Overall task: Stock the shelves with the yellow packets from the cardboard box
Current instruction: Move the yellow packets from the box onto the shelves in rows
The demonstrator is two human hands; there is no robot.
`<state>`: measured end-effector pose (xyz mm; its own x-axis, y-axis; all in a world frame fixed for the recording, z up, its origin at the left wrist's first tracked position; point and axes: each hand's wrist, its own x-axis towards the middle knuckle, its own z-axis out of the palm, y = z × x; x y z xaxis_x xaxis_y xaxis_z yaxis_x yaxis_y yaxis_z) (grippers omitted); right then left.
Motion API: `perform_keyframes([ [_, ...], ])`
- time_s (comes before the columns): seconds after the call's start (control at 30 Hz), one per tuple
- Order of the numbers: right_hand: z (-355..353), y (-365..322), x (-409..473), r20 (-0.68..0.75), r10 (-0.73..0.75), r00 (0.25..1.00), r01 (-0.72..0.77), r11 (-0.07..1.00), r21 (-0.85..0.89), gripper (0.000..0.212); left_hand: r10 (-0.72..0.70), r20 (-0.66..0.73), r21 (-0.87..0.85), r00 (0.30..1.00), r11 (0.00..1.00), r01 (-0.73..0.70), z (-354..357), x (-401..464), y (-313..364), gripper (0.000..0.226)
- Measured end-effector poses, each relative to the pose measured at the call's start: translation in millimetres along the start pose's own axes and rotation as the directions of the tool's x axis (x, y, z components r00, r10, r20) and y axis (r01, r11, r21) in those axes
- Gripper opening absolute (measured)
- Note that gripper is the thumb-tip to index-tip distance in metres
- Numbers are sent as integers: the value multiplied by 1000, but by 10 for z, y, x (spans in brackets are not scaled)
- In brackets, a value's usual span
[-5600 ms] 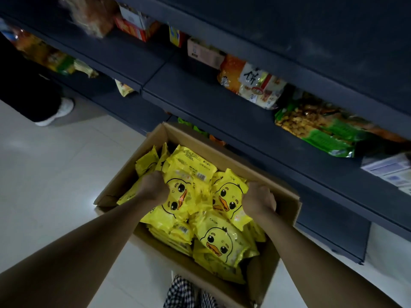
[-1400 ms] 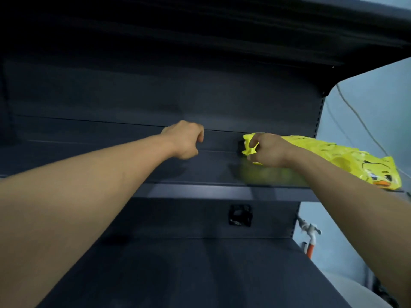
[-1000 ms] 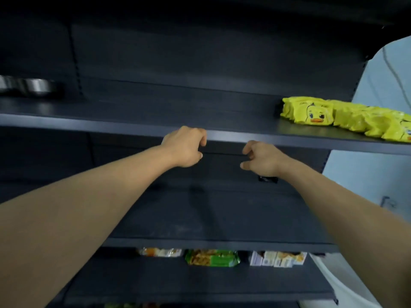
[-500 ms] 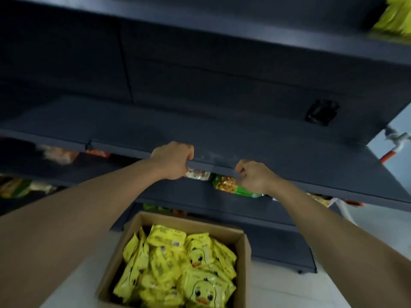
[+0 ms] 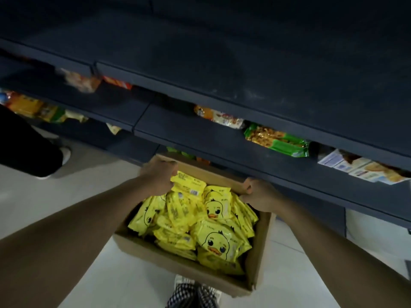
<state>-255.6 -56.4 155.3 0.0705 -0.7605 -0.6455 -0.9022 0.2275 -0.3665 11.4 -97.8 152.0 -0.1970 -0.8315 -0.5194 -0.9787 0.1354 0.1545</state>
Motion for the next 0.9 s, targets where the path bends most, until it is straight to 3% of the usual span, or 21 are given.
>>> perform_keyframes([
  [0.17, 413, 231, 299, 48, 55, 997, -56, 998, 28, 35, 4, 57, 29, 998, 1000, -6, 595, 253, -73, 33],
  [0.3, 760, 380, 559, 68, 69, 995, -73, 996, 51, 29, 33, 67, 157, 997, 987, -44, 939, 518, -84, 38],
  [0.43, 1157, 513, 867, 62, 130, 990, -135, 987, 84, 42, 83, 33, 301, 996, 949, -89, 1321, 862, -187, 50],
  [0.63, 1615, 557, 1294, -77, 261, 962, -246, 956, 163, 47, 193, -27, 408, 981, 898, -165, 1782, 1317, -366, 72],
  [0.83, 1899, 556, 1565, -243, 362, 900, -293, 915, 277, 38, 270, -103, 445, 957, 873, -199, 2051, 1590, -429, 72],
  [0.9, 1985, 560, 1613, -231, 407, 884, -349, 902, 252, 36, 294, -132, 459, 947, 865, -205, 2080, 1635, -420, 69],
])
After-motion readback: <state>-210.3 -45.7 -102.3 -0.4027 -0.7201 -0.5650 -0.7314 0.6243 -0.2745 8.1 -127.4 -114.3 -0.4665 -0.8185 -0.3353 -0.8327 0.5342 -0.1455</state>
